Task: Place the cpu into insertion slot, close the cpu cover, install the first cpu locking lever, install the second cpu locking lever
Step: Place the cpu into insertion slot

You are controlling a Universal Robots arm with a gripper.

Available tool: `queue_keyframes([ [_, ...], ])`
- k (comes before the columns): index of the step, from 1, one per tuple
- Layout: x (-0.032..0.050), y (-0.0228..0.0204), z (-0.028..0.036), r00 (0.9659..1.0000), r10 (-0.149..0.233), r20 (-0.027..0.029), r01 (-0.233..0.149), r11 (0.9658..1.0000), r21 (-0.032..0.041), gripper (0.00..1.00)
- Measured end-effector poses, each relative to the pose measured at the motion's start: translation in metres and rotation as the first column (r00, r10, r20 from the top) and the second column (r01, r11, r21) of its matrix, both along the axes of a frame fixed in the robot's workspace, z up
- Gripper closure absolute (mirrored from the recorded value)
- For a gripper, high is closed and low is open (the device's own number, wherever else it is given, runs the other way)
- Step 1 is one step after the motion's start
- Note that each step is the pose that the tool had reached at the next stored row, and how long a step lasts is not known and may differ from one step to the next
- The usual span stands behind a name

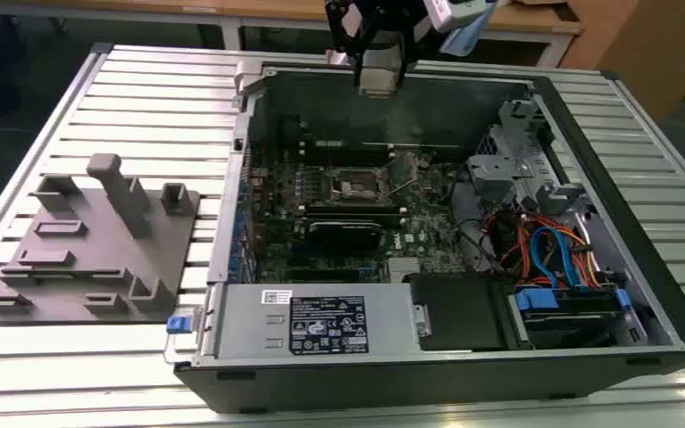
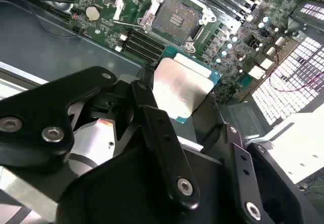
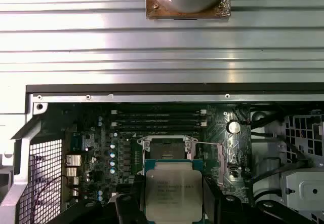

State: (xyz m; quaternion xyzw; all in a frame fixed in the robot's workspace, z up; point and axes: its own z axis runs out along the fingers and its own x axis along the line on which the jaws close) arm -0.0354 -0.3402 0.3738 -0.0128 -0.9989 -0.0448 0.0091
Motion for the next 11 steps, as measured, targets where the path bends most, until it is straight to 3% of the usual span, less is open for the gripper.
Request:
queue_keyframes([
  [11, 0.0, 0.0, 0.0, 1.0, 0.0, 0.0, 0.0, 1.0, 0.0, 0.46],
])
